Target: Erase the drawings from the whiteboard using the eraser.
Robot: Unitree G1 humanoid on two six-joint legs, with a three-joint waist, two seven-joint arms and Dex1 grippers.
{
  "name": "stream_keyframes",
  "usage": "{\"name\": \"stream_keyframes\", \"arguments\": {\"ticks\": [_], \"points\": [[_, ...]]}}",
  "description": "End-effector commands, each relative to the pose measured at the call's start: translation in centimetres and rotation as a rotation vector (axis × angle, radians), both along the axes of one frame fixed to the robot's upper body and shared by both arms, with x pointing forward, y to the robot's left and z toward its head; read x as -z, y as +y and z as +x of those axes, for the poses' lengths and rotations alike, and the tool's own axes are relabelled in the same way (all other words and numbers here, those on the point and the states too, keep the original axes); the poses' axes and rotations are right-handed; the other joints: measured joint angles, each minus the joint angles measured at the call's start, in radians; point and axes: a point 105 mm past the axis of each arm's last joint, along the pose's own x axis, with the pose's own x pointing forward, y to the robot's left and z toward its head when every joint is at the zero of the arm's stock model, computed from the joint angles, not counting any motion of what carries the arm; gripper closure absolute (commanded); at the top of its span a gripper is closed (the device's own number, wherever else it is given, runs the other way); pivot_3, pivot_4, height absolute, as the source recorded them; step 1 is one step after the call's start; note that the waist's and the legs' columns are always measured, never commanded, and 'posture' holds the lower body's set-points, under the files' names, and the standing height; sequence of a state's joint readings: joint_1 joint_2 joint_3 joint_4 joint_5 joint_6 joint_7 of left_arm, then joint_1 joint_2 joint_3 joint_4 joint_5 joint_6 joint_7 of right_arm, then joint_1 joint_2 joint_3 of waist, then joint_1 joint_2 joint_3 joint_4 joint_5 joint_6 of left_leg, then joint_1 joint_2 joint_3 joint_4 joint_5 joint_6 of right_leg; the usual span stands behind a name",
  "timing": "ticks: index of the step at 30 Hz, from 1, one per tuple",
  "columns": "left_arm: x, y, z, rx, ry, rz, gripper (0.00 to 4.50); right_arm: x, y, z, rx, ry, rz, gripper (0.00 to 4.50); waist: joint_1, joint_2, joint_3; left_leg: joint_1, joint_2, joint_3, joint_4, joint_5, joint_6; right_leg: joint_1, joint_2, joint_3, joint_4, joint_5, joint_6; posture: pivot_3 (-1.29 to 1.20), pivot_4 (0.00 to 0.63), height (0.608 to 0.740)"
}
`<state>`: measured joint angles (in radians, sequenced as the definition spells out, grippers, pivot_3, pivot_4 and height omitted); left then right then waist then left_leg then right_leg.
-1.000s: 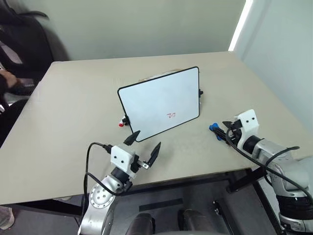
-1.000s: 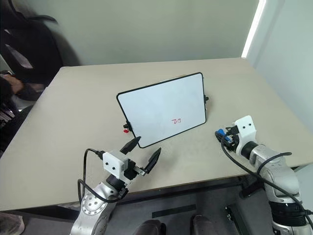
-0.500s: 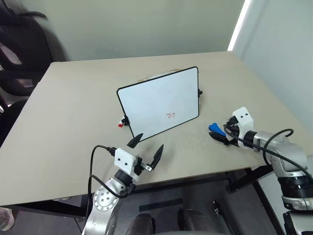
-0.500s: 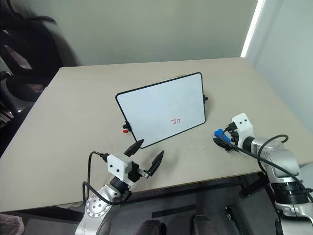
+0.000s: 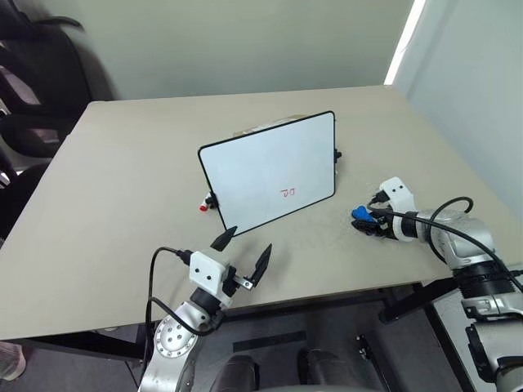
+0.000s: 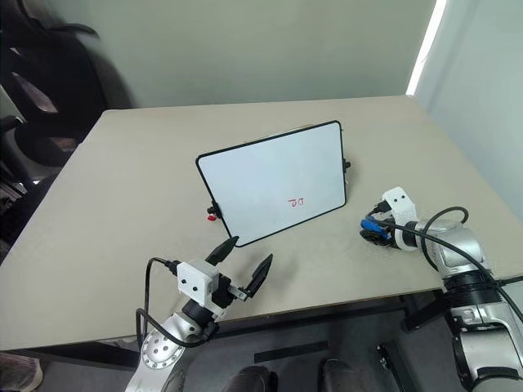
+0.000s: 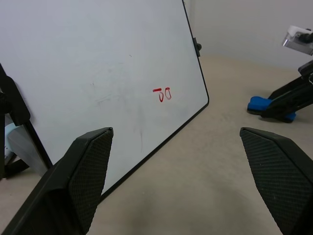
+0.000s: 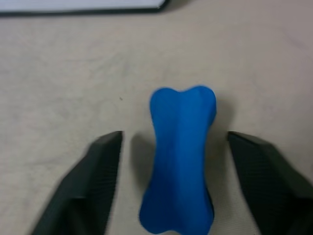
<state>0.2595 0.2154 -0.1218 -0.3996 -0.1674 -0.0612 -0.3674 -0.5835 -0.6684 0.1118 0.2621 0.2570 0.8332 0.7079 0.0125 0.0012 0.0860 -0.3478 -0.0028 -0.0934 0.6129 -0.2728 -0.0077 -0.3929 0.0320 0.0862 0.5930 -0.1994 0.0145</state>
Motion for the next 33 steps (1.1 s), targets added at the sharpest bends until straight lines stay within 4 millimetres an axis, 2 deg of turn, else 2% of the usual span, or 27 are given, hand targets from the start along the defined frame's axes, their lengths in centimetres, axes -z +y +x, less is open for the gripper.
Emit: {"name": "stream_keyframes", "arguments": {"ticks": [1, 5, 8, 10, 14, 21, 26, 29, 33], "points": [[-1.7, 0.1, -0.2, -0.003, -0.069, -0.013, 0.0, -0.9, 0.3, 0.6, -0.027, -0.037, -0.007, 2.42, 0.0, 0.0, 0.0, 0.0, 0.0, 0.0, 0.0, 0.0, 0.0, 0.0, 0.0, 0.0, 0.0, 0.0, 0.0, 0.0, 0.15, 0.739], [-1.8, 0.2, -0.1, -0.004, -0.071, -0.012, 0.0, -1.3, 0.5, 0.6, -0.041, -0.059, -0.013, 3.79, 0.0, 0.0, 0.0, 0.0, 0.0, 0.0, 0.0, 0.0, 0.0, 0.0, 0.0, 0.0, 0.0, 0.0, -0.001, 0.0, 0.15, 0.739], [-1.8, 0.2, -0.1, -0.003, -0.072, -0.01, 0.0, -2.2, 0.6, 0.5, -0.044, -0.09, -0.023, 3.79, -0.001, 0.0, 0.0, 0.0, 0.0, 0.0, 0.0, 0.0, 0.0, 0.0, 0.0, 0.0, 0.0, 0.0, -0.001, 0.0, 0.15, 0.739], [-1.8, 0.2, -0.1, -0.002, -0.073, -0.01, 0.0, -3.3, 1.6, 0.1, -0.086, -0.137, -0.031, 3.79, -0.001, 0.0, 0.0, 0.0, 0.0, 0.0, 0.001, 0.0, 0.0, 0.0, 0.0, 0.0, 0.0, 0.0, -0.001, 0.0, 0.15, 0.739], [-1.9, 0.2, -0.1, -0.002, -0.072, -0.008, 0.0, -6.4, 5.8, -0.7, -0.185, -0.24, 0.033, 3.79, -0.007, 0.001, 0.001, 0.0, 0.0, 0.0, 0.0, 0.0, 0.0, 0.0, 0.0, 0.0, 0.0, 0.0, -0.001, 0.0, 0.15, 0.739], [-1.9, 0.2, 0.1, 0.013, -0.07, 0.0, 0.0, -8.7, 13.2, 0.7, -0.274, -0.292, 0.123, 3.79, -0.016, 0.001, 0.001, 0.0, 0.0, 0.0, 0.0, 0.001, 0.0, -0.003, 0.001, 0.0, 0.0, 0.0, -0.001, 0.0, 0.15, 0.739], [-1.9, 0.2, 0.0, 0.014, -0.07, 0.003, 0.0, -8.5, 15.7, 1.9, -0.284, -0.267, 0.146, 3.79, -0.004, 0.0, 0.0, 0.0, 0.0, -0.001, 0.0, 0.001, 0.001, -0.011, 0.0, 0.0, 0.0, 0.006, -0.011, 0.0, 0.15, 0.739], [-2.0, 0.4, -0.2, 0.003, -0.074, 0.0, 0.0, -7.2, 16.0, 2.5, -0.272, -0.233, 0.119, 3.79, 0.0, 0.0, -0.001, -0.001, 0.0, -0.001, 0.0, 0.0, 0.0, -0.011, 0.0, 0.0, 0.0, 0.011, -0.018, 0.0, 0.15, 0.739], [-2.2, 0.6, -0.5, -0.009, -0.078, -0.007, 0.0, -5.5, 16.1, 2.6, -0.272, -0.192, 0.093, 3.79, -0.002, -0.001, -0.004, -0.002, 0.0, 0.0, 0.0, -0.002, -0.003, -0.008, 0.0, -0.001, 0.0, 0.012, -0.02, 0.0, 0.15, 0.739]]}}
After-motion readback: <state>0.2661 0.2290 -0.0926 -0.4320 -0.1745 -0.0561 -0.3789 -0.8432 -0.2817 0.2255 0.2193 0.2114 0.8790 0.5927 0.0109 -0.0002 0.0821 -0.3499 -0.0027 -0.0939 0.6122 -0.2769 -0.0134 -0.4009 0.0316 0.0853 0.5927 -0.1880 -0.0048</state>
